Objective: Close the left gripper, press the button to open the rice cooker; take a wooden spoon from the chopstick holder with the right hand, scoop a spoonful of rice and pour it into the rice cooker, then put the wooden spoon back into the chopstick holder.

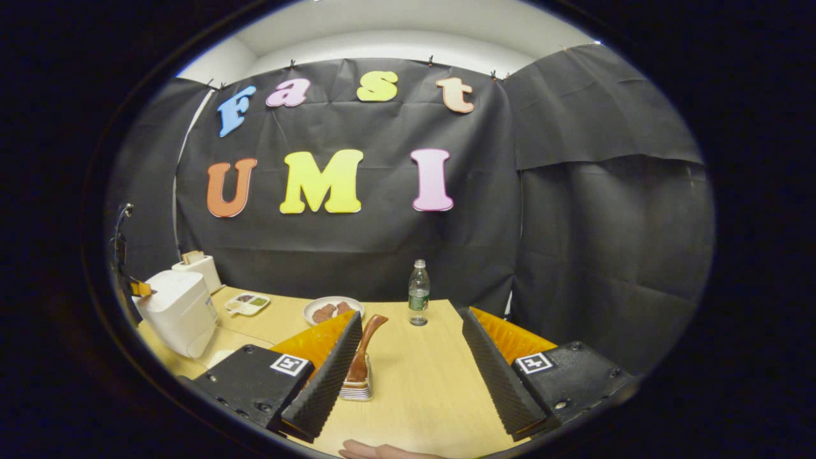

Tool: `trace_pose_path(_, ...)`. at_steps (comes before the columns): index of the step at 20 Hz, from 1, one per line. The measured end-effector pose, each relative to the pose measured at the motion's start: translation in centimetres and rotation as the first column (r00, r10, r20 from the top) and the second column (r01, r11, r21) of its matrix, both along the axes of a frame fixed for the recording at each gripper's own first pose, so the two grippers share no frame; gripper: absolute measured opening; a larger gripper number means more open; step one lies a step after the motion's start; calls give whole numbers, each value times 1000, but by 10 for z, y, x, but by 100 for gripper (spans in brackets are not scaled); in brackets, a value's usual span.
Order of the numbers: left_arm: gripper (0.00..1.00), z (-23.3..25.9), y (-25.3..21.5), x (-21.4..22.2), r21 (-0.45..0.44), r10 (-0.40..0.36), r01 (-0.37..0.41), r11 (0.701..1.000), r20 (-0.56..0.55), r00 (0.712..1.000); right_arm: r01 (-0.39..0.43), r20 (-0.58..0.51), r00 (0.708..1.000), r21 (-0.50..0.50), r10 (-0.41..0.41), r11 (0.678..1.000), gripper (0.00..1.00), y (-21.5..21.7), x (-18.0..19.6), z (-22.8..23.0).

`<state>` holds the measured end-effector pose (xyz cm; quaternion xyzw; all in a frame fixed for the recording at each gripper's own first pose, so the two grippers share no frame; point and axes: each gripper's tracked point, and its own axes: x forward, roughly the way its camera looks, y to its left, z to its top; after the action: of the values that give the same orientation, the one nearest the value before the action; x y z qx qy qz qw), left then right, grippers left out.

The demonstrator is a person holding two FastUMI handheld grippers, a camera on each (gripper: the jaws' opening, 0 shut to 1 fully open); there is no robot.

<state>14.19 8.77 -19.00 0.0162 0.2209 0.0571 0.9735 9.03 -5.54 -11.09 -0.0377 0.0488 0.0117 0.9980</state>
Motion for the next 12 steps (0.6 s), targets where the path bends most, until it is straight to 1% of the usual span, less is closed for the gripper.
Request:
trace_pose_path(1, 0, -3, 1, -1, -11, 8, -9, 1000, -10, 1000, 0, 6, 1000, -1, 0, 1000, 99, -1, -4, 3)
trace_pose_path(4, 0, 1, 1, 1, -56, 9, -10, 998, -20, 1000, -5, 23, 1000, -7, 5, 1000, 100, -4, -16, 8)
trace_pose_path(6, 0, 9, 15, 0, -30, 68, -68, 997, -3, 998, 0, 42, 999, -15, 1, 1000, 100, -8, -21, 14)
trace_pose_path(7, 0, 10, 15, 3, -29, 61, -61, 998, 10, 998, -2, 48, 999, -16, 2, 1000, 100, -9, -22, 16)
trace_pose_path(8, 0, 5, 10, 5, -43, 37, -37, 998, 6, 999, -4, 48, 999, -19, 5, 1000, 100, -8, -22, 16)
trace_pose_path(9, 0, 1, 11, 2, -50, 43, -43, 998, -11, 999, -6, 44, 999, -19, 6, 1000, 99, -8, -21, 14)
trace_pose_path(12, 0, -4, 10, 4, -72, 41, -43, 996, -24, 999, -17, 26, 1000, 0, 17, 1000, 99, -4, -19, 10)
